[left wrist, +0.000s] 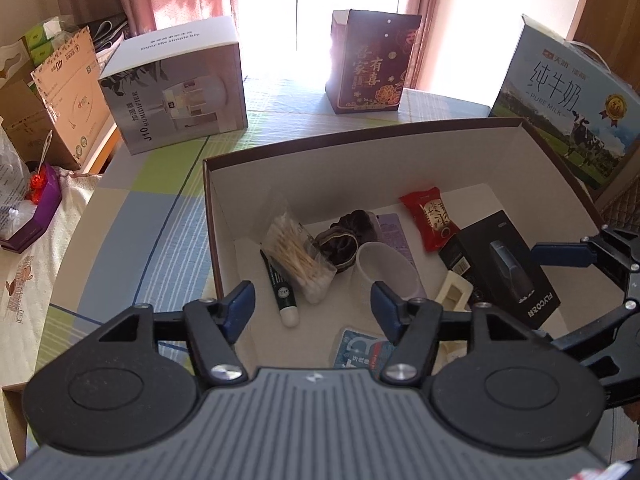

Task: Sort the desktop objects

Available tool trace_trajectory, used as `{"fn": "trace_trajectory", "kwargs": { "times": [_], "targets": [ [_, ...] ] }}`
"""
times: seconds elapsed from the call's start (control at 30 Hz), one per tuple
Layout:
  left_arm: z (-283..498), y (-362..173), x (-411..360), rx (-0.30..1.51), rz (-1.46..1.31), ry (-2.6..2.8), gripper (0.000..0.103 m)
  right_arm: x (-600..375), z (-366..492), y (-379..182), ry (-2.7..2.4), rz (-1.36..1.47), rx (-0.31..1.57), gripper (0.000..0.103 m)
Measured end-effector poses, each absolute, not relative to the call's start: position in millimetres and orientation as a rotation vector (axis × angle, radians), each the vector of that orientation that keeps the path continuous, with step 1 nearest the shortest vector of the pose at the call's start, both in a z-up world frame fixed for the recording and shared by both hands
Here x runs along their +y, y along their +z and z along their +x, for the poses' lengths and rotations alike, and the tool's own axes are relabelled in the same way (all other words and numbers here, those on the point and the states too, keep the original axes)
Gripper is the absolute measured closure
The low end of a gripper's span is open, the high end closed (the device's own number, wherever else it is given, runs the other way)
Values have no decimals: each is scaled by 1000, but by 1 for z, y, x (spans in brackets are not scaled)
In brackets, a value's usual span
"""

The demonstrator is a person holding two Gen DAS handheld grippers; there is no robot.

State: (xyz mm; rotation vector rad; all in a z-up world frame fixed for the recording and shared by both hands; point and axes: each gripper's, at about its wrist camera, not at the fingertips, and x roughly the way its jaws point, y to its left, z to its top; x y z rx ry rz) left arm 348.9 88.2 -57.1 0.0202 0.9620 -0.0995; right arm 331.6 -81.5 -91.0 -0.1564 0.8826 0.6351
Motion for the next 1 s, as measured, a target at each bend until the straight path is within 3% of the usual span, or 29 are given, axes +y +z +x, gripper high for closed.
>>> {"fn": "trace_trajectory", "kwargs": {
  "times": [0.1, 0.6, 1.0],
  "targets": [
    [338, -50, 88, 948, 6, -107, 40, -90, 320, -85, 613, -135, 870, 2],
    [274, -17, 71, 860, 23, -101, 22, -127, 269, -58, 513, -67, 827, 2],
    [212, -5, 57, 816, 41, -92, 18, -158, 212, -43, 463, 9, 810, 2]
  ]
}}
